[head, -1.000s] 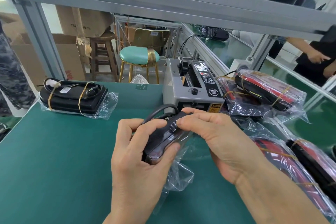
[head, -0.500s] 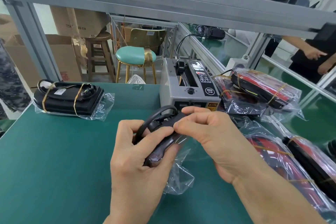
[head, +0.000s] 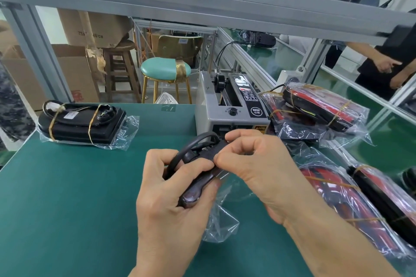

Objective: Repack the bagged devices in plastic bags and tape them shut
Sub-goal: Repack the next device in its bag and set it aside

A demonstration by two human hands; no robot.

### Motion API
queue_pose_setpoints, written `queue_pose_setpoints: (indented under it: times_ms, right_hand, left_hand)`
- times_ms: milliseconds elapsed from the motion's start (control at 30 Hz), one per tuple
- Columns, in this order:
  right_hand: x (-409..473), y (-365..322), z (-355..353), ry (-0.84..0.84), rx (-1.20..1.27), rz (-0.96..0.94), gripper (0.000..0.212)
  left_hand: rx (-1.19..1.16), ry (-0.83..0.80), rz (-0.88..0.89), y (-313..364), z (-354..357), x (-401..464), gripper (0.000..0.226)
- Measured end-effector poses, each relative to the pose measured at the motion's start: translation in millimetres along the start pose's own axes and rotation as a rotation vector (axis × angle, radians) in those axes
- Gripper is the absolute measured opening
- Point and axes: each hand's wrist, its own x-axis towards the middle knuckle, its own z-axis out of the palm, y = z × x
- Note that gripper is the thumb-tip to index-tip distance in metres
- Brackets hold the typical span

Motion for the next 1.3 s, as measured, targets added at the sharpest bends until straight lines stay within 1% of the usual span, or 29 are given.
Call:
queue_pose_setpoints:
  times_ms: [67,167,200,267,367,400,500,567,633,767,833,867,900,933,1000,1033,1067,1100,1133,1167,1200,1233,1267,1300]
  right_hand:
    - [1.9,2.1,-2.0,0.007,0.045,0.023,0.013]
    - [6.4,1.8,-6.7,0.023,0.209,0.119,0.025]
    - [6.8,1.1,-6.6,0.006,0.227,0.129,0.024]
    - [5.5,0.5,-2.4,-0.041,0.191,0.106,0.022]
    - [2.7,4.2,5.9,-0.059,0.039,0.033,0.032]
    - [2.7,5.7,6.6,-0.044,0.013,0.016,0.031]
    - [3.8,11.0,1.2,-0.016,0.108,0.024,0.024]
    - [4.4,14.7,-3.5,-0.019,0.168,0.059,0.024]
    - [4.0,15.4,-5.2,-0.056,0.184,0.052,0.021]
    - [8.7,15.1,0.6,-0.090,0.087,-0.010,0.023]
    - [11.8,19.1,0.8,-0.092,0.091,-0.022,0.021]
    - [12.1,23.6,-1.7,-0.104,0.132,-0.025,0.021]
    - [12.4,30.0,-5.7,-0.133,0.172,-0.032,0.026]
    - [12.5,37.4,-10.5,-0.178,0.174,-0.041,0.042]
    - [11.3,50.7,-17.1,-0.349,0.083,-0.039,0.082]
    - [12.4,56.9,-17.8,-0.457,0.068,-0.021,0.093]
    - [13.9,63.2,-17.6,-0.555,0.088,-0.002,0.093]
    - [15.2,68.1,-16.4,-0.615,0.126,0.012,0.083]
    - [16.1,69.4,-15.1,-0.616,0.129,0.020,0.069]
    - [17.7,68.5,-14.9,-0.576,0.093,0.011,0.058]
    - [20.1,67.1,-16.9,-0.522,0.027,-0.023,0.053]
    - [22.4,64.4,-19.6,-0.464,-0.072,-0.075,0.051]
    - [24.4,61.9,-23.0,-0.400,-0.216,-0.140,0.052]
    - [25.9,59.0,-26.1,-0.330,-0.406,-0.221,0.055]
  left_hand:
    - [0.005,0.001,0.004,-0.8,-0.8,0.0,0.033]
    - [0.005,0.012,0.007,-2.8,-4.2,0.5,0.034]
    - [0.004,0.011,0.014,-3.5,-4.9,0.7,0.033]
    - [-0.004,0.010,0.026,-4.1,-5.3,1.0,0.031]
    - [-0.024,0.023,0.022,-4.0,-5.4,0.7,0.027]
    - [-0.020,0.018,0.026,-3.4,-4.7,0.2,0.027]
    - [0.021,-0.011,0.039,-0.7,-1.1,-2.5,0.028]
    - [0.035,-0.022,0.027,-0.2,-0.2,-1.8,0.037]
    - [0.031,-0.049,0.013,0.5,-1.9,1.1,0.042]
    - [0.061,-0.110,-0.003,3.6,-6.6,6.8,0.035]
    - [0.088,-0.128,-0.020,4.3,-8.3,7.6,0.031]
    - [0.089,-0.128,-0.038,3.8,-10.1,8.4,0.031]
    - [0.070,-0.117,-0.069,2.3,-12.8,9.7,0.030]
    - [0.028,-0.096,-0.114,0.1,-15.9,11.4,0.029]
    - [-0.121,-0.036,-0.249,-5.5,-22.0,13.6,0.030]
    - [-0.249,-0.013,-0.338,-9.4,-25.0,13.7,0.033]
    - [-0.400,0.003,-0.428,-13.2,-26.6,12.4,0.039]
    - [-0.550,0.012,-0.523,-18.3,-27.1,9.1,0.046]
    - [-0.676,0.011,-0.610,-23.2,-27.7,5.6,0.048]
    - [-0.763,0.004,-0.678,-28.3,-28.3,3.0,0.042]
    - [-0.801,-0.014,-0.734,-32.4,-29.2,1.2,0.036]
    - [-0.771,-0.027,-0.770,-37.3,-30.3,-0.2,0.034]
    - [-0.661,-0.036,-0.755,-41.9,-32.1,-1.1,0.036]
    - [-0.507,-0.034,-0.701,-45.4,-34.0,-1.1,0.041]
